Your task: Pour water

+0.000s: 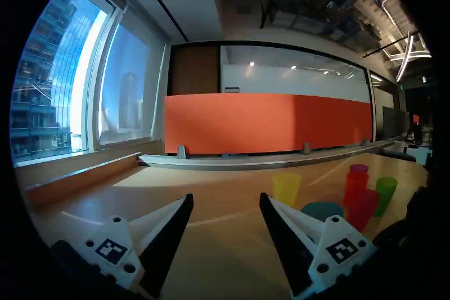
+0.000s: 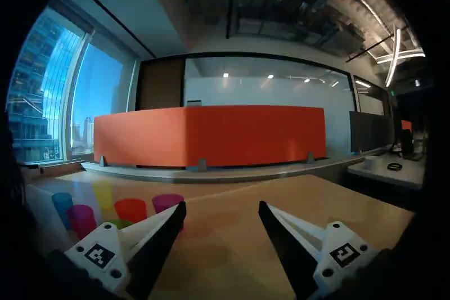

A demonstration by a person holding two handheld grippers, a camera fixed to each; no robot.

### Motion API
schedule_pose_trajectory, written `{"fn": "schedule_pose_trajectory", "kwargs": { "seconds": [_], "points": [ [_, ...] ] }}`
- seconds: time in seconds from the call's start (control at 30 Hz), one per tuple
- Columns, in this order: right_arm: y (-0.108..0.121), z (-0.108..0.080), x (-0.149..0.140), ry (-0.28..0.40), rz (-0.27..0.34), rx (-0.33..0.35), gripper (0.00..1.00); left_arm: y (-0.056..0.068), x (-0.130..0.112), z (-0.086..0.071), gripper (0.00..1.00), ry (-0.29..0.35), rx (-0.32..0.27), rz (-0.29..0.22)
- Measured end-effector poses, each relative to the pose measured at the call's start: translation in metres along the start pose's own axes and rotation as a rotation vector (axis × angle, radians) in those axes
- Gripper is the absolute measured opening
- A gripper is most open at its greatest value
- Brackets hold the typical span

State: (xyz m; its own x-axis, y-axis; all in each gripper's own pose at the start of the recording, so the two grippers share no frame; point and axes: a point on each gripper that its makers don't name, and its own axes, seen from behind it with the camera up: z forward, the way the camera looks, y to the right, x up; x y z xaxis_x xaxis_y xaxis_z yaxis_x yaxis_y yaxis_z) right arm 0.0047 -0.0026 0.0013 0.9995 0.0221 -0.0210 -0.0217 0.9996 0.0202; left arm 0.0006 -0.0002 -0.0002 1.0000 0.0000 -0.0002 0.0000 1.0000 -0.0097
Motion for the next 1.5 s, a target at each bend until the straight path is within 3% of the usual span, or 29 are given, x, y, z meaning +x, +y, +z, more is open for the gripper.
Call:
{"fn": "schedule_pose_trajectory", "kwargs": {
  "seconds": [1.5],
  "points": [
    [-0.0004, -0.0011, -0.0042, -0.021, -0.023, -0.011, 1.0, 0.0006, 0.0006, -0.0007, 0.87, 0.0, 0.0, 0.0]
  ]
}}
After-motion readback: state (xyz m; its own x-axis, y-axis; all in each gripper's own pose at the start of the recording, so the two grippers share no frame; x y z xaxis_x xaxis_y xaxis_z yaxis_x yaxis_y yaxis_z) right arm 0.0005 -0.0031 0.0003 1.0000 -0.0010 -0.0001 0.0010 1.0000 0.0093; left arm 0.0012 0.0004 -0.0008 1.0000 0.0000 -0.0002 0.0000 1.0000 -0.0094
